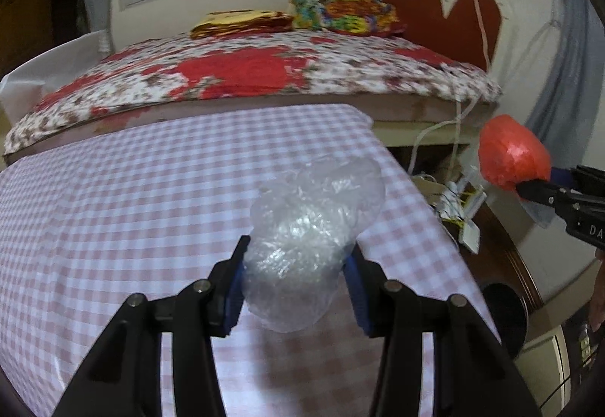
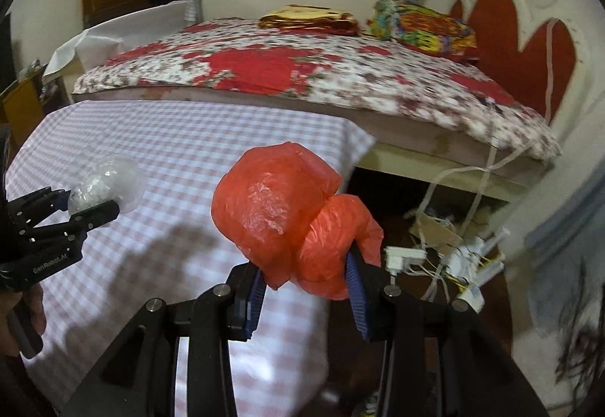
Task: Collect trash
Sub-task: 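Carry the red and clear plastic bags with both tools over the bin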
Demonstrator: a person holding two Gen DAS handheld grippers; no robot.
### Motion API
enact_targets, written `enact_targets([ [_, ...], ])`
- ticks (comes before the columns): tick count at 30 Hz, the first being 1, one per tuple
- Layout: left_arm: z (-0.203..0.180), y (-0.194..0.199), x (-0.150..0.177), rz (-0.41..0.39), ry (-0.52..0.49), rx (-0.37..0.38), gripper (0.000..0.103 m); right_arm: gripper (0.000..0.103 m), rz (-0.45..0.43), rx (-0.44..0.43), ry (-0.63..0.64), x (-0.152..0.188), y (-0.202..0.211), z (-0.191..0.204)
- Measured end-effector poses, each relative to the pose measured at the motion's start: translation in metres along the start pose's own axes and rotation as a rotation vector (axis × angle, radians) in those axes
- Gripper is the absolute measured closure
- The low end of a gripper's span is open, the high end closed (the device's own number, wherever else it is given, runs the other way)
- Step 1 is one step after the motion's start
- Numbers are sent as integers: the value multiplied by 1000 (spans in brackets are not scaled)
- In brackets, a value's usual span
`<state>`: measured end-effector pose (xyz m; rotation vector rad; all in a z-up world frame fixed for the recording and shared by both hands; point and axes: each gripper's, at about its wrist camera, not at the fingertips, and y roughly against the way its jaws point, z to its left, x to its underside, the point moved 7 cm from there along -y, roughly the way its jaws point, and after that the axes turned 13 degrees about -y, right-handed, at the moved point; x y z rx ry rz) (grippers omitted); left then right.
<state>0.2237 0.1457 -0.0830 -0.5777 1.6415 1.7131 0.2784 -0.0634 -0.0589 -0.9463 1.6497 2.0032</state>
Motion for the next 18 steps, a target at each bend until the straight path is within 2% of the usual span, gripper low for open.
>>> enact_targets([
  [18,-133,-12,-21,12,-181,155,55,62,47,154,-219,79,29,-152],
])
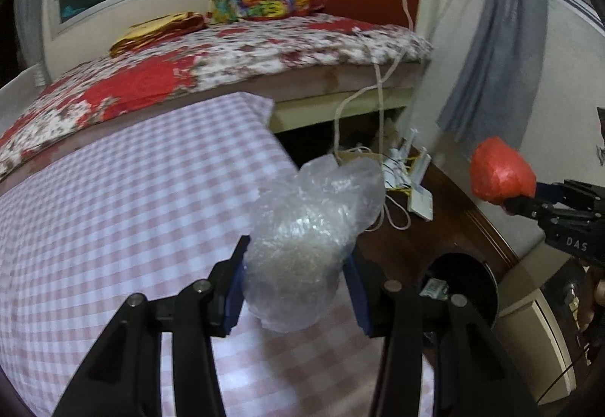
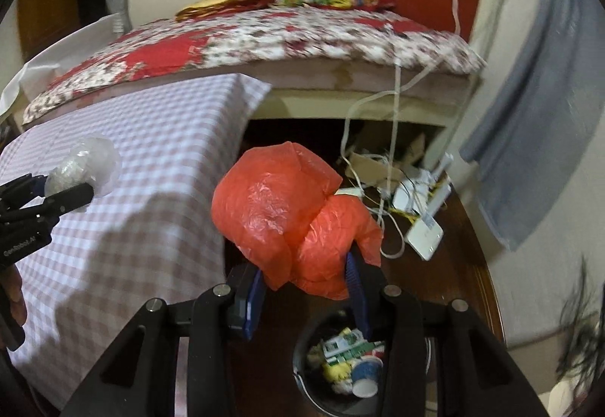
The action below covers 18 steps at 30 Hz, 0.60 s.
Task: Collect trash
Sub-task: 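Carry the red and clear plastic bags with both tools over the bin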
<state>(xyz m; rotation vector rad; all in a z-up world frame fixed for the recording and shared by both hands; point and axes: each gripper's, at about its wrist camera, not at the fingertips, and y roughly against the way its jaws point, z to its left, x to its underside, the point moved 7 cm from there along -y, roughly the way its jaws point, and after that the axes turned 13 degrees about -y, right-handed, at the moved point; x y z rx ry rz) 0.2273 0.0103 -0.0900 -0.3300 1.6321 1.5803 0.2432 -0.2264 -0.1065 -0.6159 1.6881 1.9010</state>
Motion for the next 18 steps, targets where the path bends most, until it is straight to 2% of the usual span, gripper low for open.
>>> enact_targets([
  [9,-67,-13,-6,21,-104,87,55,62,50,63,-88,42,-1,-62],
  [14,-117,-26,-2,54,-172,149,54,62,97,100,-119,73,-7,-90],
  [18,-141,-35,5,85,-199,179,55,62,129,119,-146,94,-10,-111],
])
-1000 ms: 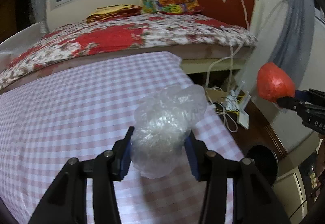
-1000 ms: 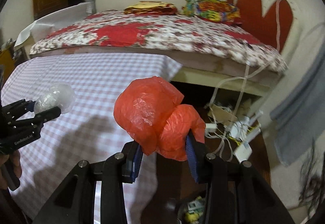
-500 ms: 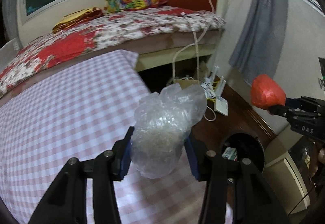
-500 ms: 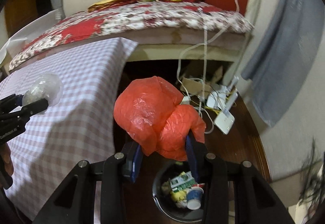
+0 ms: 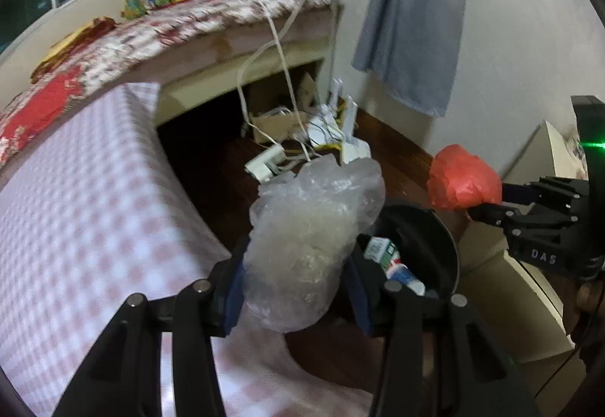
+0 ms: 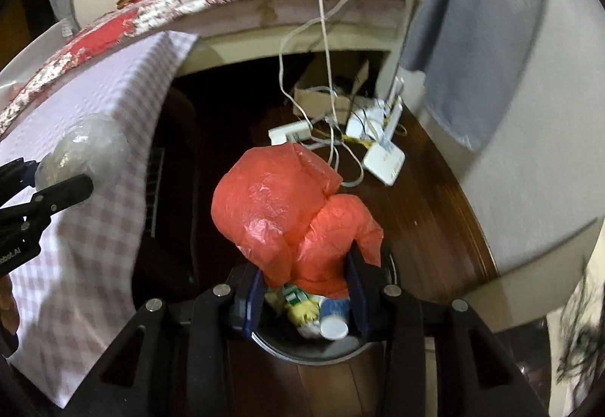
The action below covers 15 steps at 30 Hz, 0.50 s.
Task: Collect trash
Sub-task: 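Carry the red and clear plastic bags with both tools over the bin, then open both tools to drop the bags into the bin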
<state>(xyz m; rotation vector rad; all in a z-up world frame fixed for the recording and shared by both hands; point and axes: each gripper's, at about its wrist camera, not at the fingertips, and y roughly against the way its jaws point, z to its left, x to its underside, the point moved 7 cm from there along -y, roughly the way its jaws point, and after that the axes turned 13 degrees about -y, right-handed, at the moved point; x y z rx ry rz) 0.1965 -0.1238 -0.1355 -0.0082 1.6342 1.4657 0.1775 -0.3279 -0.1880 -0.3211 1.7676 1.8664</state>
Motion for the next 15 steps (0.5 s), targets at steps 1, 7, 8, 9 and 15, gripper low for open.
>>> enact_targets([
  [1,-9,-5,1,10,-11,10,55,62,7,5,-3,3,-2,-4],
  [7,-41,-31,3,74,-65,55,55,62,57,30,-20,22,-16,-29],
  [8,-44,-35,4,83,-70,59,55,62,66,31,-20,24,-19,-32],
  [9,-49,-41,5,102,-79,64,54,62,78,31,-21,27,-22,-35],
  [15,-67,-74,12,187,-102,100,55,62,126,45,-15,42,-41,-46],
])
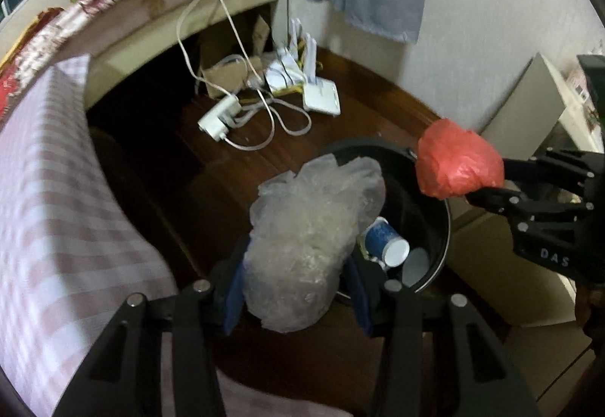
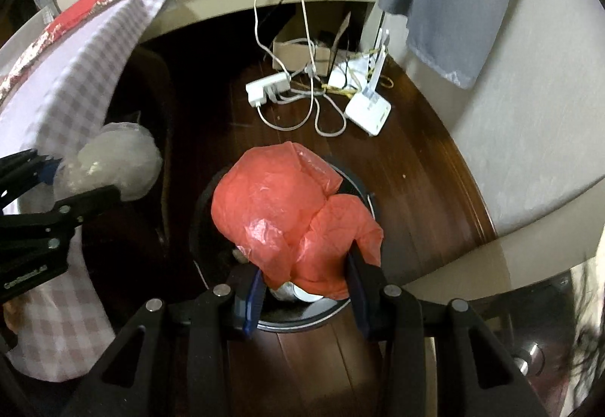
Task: Collect trash
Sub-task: 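Open both tools to drop the bags into the bin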
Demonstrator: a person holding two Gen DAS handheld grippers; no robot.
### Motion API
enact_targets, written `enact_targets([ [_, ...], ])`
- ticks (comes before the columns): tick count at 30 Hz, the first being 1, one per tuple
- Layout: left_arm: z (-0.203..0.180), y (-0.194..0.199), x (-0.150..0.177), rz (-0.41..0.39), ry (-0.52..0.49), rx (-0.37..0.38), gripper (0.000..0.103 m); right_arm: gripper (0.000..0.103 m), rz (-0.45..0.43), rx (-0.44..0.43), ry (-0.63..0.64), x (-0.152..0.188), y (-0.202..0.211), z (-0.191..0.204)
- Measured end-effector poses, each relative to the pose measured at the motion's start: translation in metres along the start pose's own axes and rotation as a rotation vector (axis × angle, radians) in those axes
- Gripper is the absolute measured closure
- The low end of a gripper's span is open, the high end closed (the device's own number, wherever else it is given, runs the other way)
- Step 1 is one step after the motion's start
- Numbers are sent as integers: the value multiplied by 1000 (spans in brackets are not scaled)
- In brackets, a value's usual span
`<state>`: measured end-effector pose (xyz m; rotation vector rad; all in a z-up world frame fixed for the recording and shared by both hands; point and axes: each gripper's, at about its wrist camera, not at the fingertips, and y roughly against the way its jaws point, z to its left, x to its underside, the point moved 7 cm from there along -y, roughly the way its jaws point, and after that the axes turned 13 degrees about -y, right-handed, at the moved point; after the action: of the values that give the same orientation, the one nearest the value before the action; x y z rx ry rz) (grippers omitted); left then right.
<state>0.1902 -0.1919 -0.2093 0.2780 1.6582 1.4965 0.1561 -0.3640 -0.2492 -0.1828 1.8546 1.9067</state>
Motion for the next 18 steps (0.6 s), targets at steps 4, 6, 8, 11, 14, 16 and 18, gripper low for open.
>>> enact_targets([
  [4,-12,-24,1,61,2,39,55,62,27,7,-10,7,-13,-10],
  [6,-16,-32,2,77,-7,42,55,62,40,10,-14,10,-19,-15],
  [8,-23,-41,1,95,-18,49,55,62,56,12,-10,14,-27,-19],
  [11,-29,-54,4,134,-37,55,55,62,84,15,1,20,-40,-21],
  [14,-30,-65,7,159,-29,66,55,62,107,13,26,27,-50,-18],
  [16,-31,-72,10,171,-28,84,54,61,118,3,74,32,-60,-11],
  [18,-33,-80,14,192,-21,109,50,26,126,81,134,36,-75,-13],
])
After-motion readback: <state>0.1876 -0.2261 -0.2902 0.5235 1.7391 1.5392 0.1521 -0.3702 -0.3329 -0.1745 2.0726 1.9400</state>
